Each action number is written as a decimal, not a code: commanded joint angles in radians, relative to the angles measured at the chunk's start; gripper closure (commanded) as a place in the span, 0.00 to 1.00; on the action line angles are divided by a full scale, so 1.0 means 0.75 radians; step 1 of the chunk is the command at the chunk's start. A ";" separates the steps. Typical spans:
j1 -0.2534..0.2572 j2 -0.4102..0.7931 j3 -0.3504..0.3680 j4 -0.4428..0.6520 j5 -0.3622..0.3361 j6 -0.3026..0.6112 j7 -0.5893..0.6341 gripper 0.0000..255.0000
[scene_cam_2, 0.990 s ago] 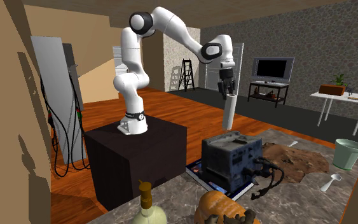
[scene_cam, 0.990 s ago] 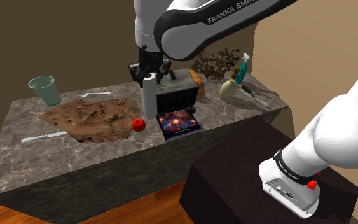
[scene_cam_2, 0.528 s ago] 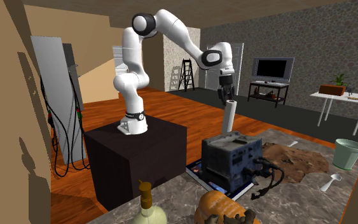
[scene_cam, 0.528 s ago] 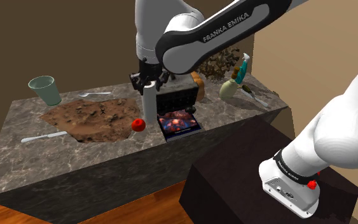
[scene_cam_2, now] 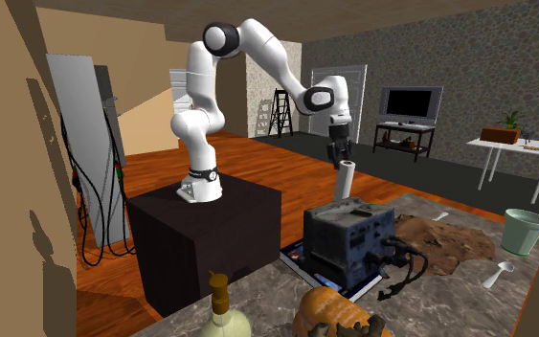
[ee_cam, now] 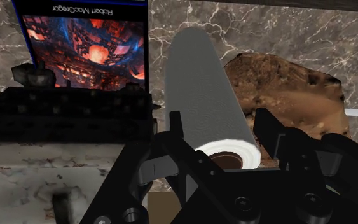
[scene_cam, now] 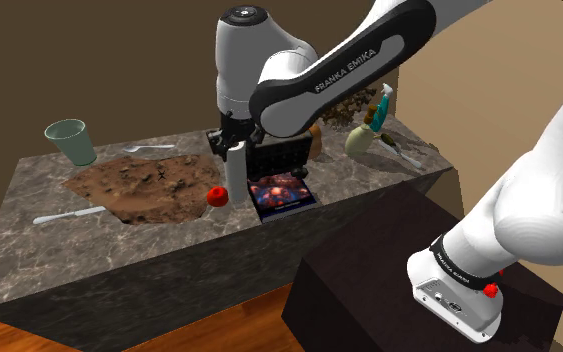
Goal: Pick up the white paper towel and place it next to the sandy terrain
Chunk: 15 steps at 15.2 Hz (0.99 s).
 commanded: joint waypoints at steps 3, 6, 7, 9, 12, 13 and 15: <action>0.011 0.052 -0.015 -0.018 -0.054 0.062 0.046 1.00; 0.020 0.093 -0.029 -0.025 -0.095 0.103 0.080 1.00; 0.023 0.107 -0.035 -0.027 -0.109 0.117 0.091 1.00; 0.031 0.135 -0.047 -0.030 -0.137 0.144 0.115 1.00; 0.045 0.178 -0.067 -0.031 -0.181 0.183 0.151 1.00; 0.050 0.193 -0.075 -0.031 -0.196 0.196 0.163 1.00; 0.061 0.223 -0.090 -0.030 -0.226 0.221 0.188 1.00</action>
